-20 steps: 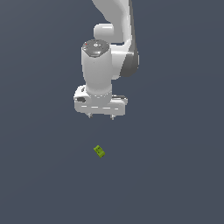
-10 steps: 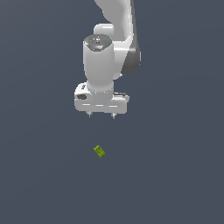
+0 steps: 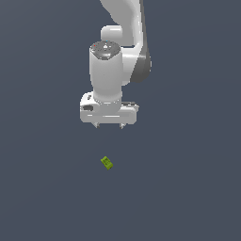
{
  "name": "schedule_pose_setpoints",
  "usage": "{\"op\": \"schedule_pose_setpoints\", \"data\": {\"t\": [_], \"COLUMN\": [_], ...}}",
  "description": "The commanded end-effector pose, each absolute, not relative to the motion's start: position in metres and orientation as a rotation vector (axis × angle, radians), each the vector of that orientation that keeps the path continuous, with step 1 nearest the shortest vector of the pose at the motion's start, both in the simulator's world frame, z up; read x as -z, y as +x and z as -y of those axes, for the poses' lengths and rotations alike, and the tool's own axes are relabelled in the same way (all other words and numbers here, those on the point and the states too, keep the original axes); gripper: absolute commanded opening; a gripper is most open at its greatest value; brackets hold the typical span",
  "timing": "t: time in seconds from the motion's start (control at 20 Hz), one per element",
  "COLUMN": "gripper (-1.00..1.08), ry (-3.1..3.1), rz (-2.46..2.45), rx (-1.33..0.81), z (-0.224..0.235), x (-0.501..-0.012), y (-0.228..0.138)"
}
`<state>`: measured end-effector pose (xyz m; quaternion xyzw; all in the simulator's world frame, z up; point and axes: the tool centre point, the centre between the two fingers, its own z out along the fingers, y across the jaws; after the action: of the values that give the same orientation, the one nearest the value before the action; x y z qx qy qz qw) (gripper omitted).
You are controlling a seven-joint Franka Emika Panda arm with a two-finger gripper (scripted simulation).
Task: Pick up the object and move it to a goal position.
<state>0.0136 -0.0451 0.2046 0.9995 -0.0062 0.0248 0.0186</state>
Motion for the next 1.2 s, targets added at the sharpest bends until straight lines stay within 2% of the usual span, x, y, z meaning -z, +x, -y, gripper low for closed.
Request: {"op": "schedule_pose_setpoints", "data": {"t": [0.0, 1.15], "gripper": [1.0, 1.0], "ry": [3.102, 3.003], "rz": [-0.026, -0.848], "rx": [-0.072, -0.005], "z": [0.046, 0.062], "x": [-0.2, -0.099], "y": [0.018, 0.078]}}
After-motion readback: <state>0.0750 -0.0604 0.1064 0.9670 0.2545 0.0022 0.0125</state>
